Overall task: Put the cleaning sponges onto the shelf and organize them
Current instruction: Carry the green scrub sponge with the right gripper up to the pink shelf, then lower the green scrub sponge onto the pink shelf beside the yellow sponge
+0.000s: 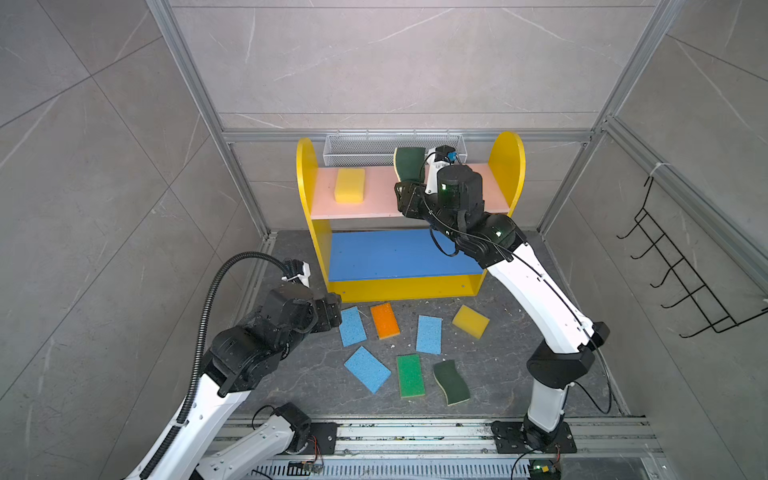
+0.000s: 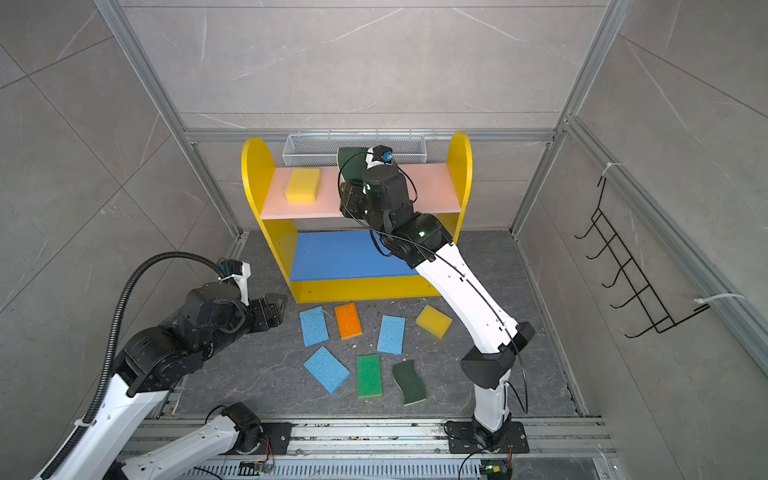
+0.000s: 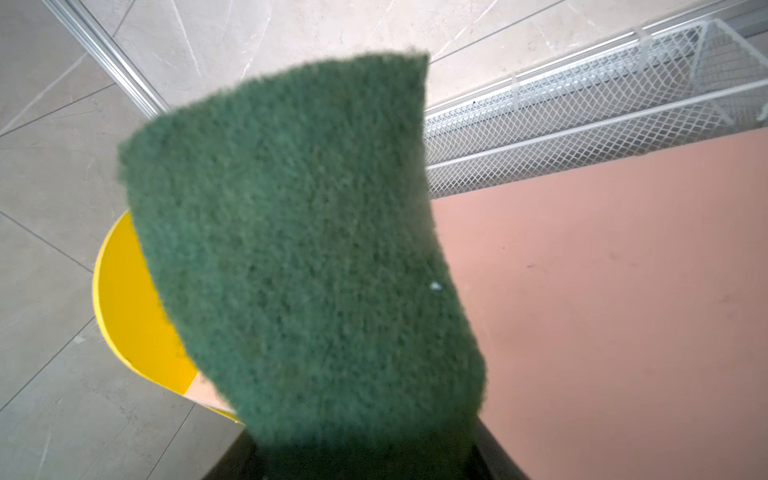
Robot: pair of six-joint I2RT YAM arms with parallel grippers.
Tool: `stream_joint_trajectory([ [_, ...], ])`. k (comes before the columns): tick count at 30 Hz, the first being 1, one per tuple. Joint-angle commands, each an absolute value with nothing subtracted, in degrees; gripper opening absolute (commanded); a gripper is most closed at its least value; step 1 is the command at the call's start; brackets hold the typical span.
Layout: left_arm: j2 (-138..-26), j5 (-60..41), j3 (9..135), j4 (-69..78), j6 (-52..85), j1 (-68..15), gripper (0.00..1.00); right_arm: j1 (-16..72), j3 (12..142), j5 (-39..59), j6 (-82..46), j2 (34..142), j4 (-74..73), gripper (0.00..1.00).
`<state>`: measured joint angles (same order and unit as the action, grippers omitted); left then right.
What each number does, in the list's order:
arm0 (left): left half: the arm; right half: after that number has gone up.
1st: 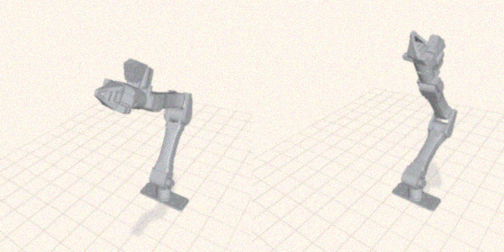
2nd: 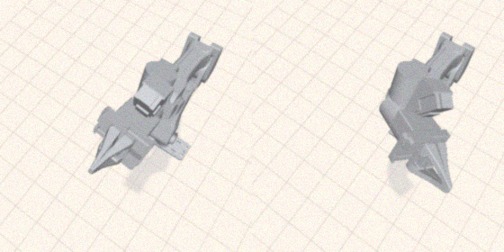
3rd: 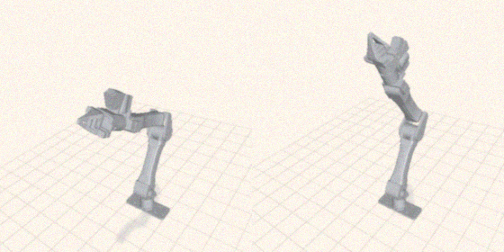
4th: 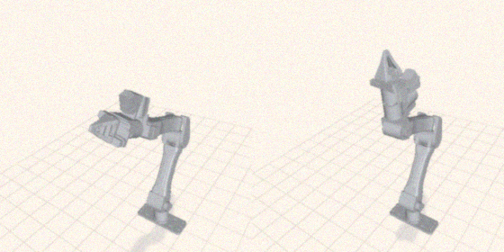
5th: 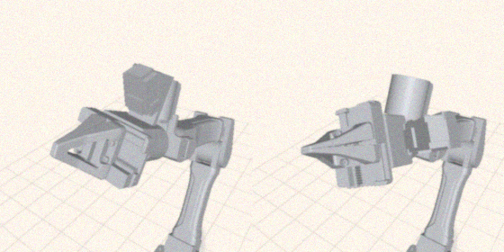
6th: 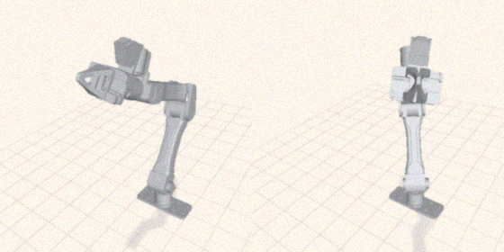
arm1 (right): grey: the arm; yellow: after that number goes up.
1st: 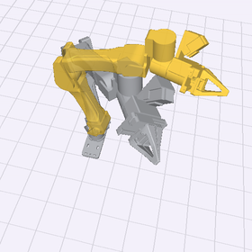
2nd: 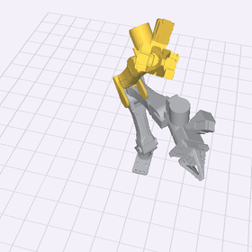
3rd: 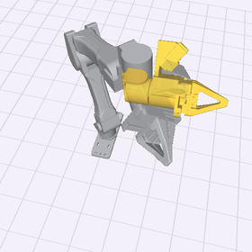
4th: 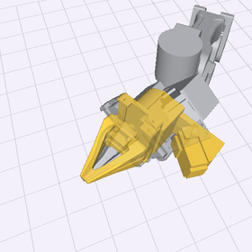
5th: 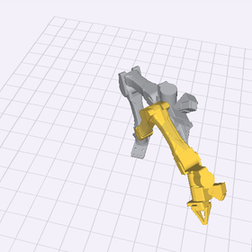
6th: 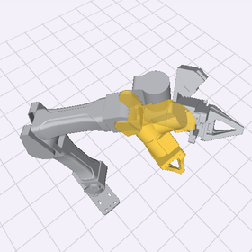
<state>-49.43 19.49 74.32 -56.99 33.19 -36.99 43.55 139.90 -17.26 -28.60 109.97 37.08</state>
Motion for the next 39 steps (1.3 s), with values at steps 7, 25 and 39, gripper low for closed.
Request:
stream_joint_trajectory([
  [7,-54.5,23.04,78.43,-56.08,31.28,-36.96,0.84,43.43,154.86,-24.43,-25.0,119.44,49.35,0.59],
  [25,-55.55,24.88,79.2,-55.22,29.53,-36.94,0.84,41.22,159.09,-25.31,-26.18,125.03,52.38,0.68],
  [39,-55.03,26.8,78.77,-55.86,28.63,-37.0,0.85,41.2,159.17,-20.9,-26.39,125.26,53.51,0.76],
])
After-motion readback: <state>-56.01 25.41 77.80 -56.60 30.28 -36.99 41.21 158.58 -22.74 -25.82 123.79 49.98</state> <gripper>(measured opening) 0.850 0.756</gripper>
